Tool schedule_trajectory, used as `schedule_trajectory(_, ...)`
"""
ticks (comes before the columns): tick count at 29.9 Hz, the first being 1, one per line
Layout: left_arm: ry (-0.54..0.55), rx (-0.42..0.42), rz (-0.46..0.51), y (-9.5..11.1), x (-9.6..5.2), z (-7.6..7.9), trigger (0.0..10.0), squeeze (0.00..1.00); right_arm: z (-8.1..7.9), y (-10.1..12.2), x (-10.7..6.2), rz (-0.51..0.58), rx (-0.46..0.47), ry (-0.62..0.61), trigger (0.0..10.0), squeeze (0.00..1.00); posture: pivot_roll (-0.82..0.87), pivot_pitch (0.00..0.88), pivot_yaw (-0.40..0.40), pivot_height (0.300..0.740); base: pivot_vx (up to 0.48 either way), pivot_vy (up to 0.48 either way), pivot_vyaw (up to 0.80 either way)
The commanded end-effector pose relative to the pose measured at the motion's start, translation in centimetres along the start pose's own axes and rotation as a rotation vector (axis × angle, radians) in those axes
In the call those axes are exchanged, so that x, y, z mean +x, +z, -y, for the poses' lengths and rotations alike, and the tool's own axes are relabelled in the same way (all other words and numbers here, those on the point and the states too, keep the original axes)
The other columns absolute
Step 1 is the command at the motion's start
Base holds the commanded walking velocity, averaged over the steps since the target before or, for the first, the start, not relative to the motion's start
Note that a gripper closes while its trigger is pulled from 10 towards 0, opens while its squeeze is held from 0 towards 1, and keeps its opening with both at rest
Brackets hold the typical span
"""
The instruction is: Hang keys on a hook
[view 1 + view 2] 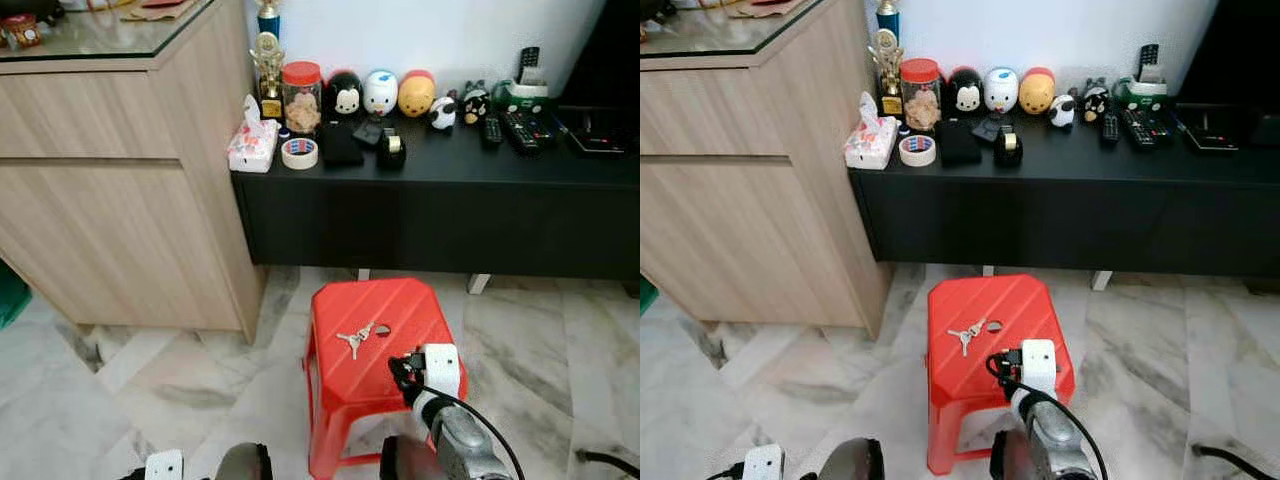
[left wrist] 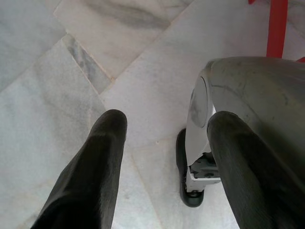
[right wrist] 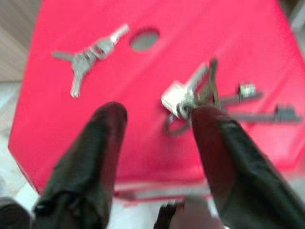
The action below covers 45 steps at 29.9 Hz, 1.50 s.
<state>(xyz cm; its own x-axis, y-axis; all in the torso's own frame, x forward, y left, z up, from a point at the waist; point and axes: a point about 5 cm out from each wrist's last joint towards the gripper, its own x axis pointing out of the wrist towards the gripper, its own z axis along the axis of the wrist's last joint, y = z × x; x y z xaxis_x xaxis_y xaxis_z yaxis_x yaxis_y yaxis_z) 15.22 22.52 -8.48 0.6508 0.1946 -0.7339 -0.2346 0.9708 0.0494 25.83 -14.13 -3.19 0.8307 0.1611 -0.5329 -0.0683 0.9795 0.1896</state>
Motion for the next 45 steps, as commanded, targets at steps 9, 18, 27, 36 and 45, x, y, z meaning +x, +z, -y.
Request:
schedule_trajectory(9,0.015,0.000,-0.026,-0.7,-0.2,-0.5,10.0,0.00,-0.4,0.2,0.6,-0.074,0.106,-0.010,10.0,0.46,0.05,0.107,-0.003,0.615,0.000,0.000,0.00)
schedule_trajectory(18,0.017,-0.002,-0.046,-1.2,-0.4,-0.4,10.0,0.00,-0.3,0.1,0.7,-0.112,0.147,-0.008,10.0,0.00,0.05,0.116,-0.005,0.615,0.000,0.000,0.00)
schedule_trajectory(27,0.023,-0.001,-0.061,-1.9,-0.7,-0.8,10.0,0.00,-0.1,0.3,0.8,-0.123,0.133,-0.005,10.0,0.00,0.06,0.130,-0.011,0.615,0.000,0.000,0.00)
schedule_trajectory(36,0.031,-0.003,-0.079,-2.6,-1.0,-1.2,10.0,0.00,-0.7,1.1,1.1,-0.107,0.134,0.022,10.0,0.00,0.07,0.150,-0.016,0.615,0.000,0.000,0.00)
schedule_trajectory(45,0.033,-0.001,-0.097,-3.2,-1.3,-1.6,10.0,0.00,-0.8,1.2,1.2,-0.115,0.124,0.024,9.2,0.00,0.07,0.160,-0.017,0.615,0.000,0.000,0.00)
